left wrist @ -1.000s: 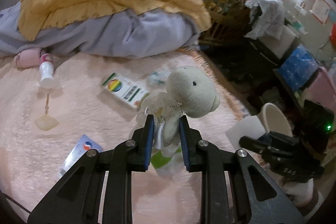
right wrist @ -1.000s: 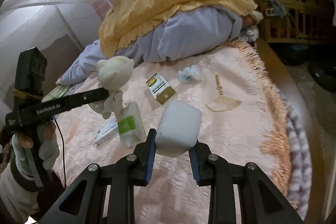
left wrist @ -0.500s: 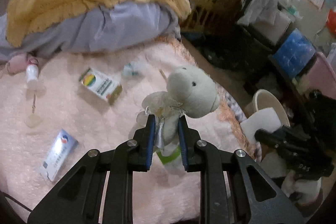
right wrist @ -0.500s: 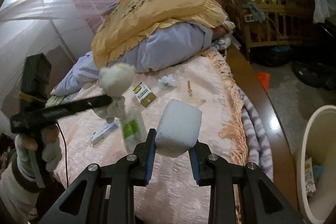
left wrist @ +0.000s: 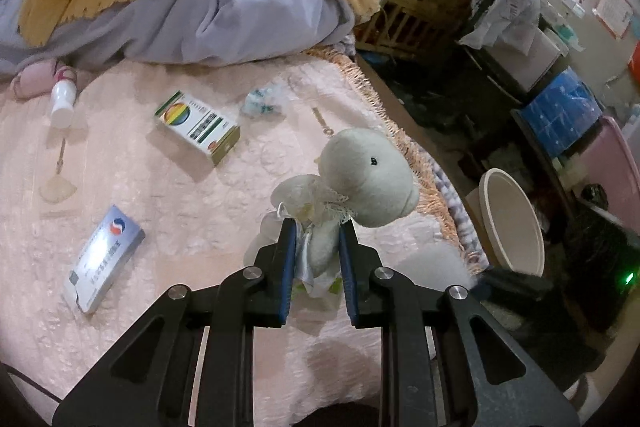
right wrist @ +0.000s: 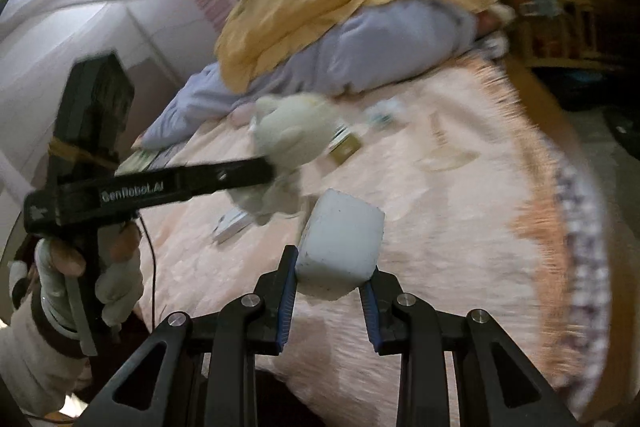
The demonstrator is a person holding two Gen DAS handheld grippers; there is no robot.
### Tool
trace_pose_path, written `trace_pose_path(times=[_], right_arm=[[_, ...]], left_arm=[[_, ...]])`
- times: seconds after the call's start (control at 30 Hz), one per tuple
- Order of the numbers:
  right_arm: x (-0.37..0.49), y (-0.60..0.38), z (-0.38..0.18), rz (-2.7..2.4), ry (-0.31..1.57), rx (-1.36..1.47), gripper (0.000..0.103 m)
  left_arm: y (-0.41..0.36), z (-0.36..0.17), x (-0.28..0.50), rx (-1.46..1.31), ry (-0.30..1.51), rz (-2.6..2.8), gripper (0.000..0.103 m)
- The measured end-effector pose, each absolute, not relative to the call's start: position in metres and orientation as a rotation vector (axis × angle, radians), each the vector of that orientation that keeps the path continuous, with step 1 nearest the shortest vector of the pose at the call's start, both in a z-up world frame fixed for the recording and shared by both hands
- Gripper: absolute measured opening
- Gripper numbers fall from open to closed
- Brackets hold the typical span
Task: Collect trash
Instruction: 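Carry sponge and plush toy to the white bucket and release them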
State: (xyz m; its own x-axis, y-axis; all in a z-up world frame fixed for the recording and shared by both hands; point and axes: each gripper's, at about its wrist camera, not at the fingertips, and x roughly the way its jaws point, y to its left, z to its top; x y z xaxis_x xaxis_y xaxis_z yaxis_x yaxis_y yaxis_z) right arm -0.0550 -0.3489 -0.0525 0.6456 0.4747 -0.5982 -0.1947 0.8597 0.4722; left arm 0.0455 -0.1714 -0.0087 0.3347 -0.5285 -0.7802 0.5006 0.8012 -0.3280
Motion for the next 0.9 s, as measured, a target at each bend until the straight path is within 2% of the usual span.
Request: trace_pose_path(times=[0.2,0.43,0.67,0.9], right_arm=[[-0.014,-0.304,-0.089,0.469,0.875,0.416,0.028],[0.023,-0.298,-0.131,0.426,0.959,0.487,0.028],[0.012,-0.304,-0.115,0.436,0.914,0.466,0.028],[-0.031,-0.347,-0.078,0.364,0.849,0.390,0.028]], left_arm=[[-0.159,-0.019,0.051,-0.057,1.058,-0.660,0.018],[-0.132,-0.012,0.060,-0.088,1.048,-0.640,0.018],[-0.123,0.005,0.063,-0.094,1.003,-0.623,0.018],[-0.174,0.000,0.042,-0.020,1.002,-0.695,0.018]])
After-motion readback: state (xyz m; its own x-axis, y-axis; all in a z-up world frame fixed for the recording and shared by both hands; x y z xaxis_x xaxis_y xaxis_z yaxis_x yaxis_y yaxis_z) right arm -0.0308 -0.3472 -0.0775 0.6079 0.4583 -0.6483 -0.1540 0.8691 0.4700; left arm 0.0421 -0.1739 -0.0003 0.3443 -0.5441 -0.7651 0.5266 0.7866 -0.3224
